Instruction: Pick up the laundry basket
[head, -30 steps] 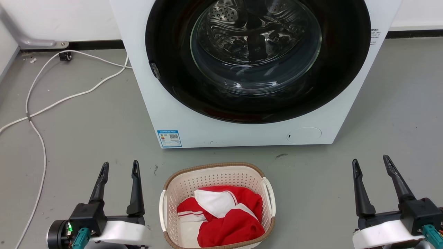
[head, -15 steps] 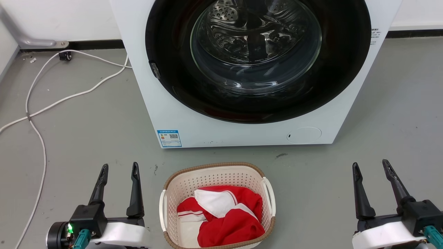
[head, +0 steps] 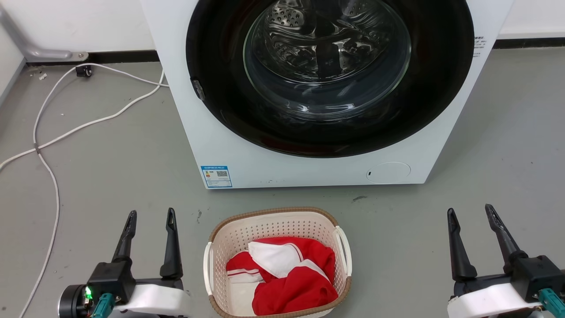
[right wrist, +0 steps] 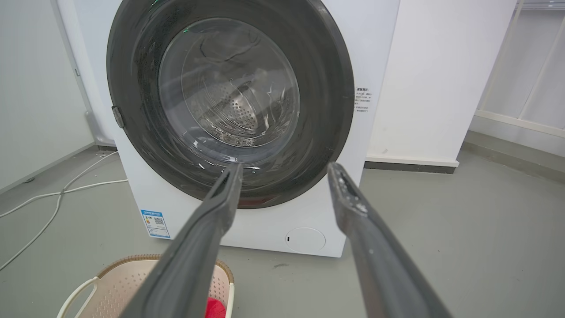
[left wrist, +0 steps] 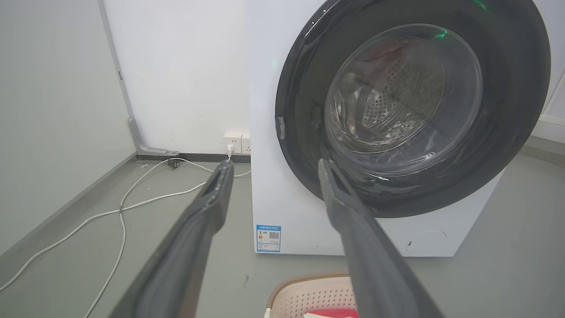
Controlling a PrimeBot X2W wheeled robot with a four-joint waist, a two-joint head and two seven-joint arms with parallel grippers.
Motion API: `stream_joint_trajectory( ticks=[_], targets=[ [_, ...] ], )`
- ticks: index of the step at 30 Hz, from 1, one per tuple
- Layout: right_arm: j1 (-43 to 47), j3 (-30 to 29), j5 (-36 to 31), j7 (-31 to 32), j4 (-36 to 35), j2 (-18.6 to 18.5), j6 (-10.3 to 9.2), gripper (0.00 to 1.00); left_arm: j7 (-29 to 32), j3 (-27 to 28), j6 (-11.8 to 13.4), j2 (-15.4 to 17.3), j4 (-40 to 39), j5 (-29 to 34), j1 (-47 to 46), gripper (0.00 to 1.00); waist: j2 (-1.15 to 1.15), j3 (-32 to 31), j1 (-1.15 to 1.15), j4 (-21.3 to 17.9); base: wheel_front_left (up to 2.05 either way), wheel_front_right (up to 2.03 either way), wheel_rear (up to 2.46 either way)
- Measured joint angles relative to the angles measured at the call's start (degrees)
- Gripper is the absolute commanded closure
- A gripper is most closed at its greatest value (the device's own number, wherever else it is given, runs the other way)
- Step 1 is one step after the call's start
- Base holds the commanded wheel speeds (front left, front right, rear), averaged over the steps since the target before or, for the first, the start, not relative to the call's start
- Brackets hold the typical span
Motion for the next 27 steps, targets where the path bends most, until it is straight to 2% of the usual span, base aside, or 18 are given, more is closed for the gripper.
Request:
stream_joint_trajectory(
  ticks=[7, 12, 19, 27],
  targets=[
    [-0.29, 0.79, 0.24, 0.0, -0.76, 0.0, 0.0, 0.0, 0.0, 0.83, 0.24, 0.0, -0.25, -0.54, -0.37, 0.0, 0.0, 0.4, 0.0, -0.07, 0.0, 0.0, 0.0],
    [-2.1, 2.55, -0.37, 0.0, -0.07, -0.01, 0.0, 0.0, -0.08, 1.04, -1.05, 0.02, 3.01, -1.49, -2.19, 0.0, 0.0, 1.51, 0.0, 0.1, 0.0, 0.0, 0.0],
    [-6.62, 6.24, -2.27, 0.0, 6.54, -0.02, 0.0, 0.0, -0.07, 1.29, -2.88, 0.02, 11.18, -2.03, -7.62, 0.0, 0.0, 4.96, 0.0, 0.67, 0.0, 0.0, 0.0],
    [-14.7, 9.58, -4.99, -0.01, 15.37, -0.02, 0.01, 0.0, -0.07, 1.89, -4.44, 0.04, 22.23, -1.89, -15.77, 0.0, 0.0, 11.84, 0.0, 1.05, 0.0, 0.0, 0.0]
  ],
)
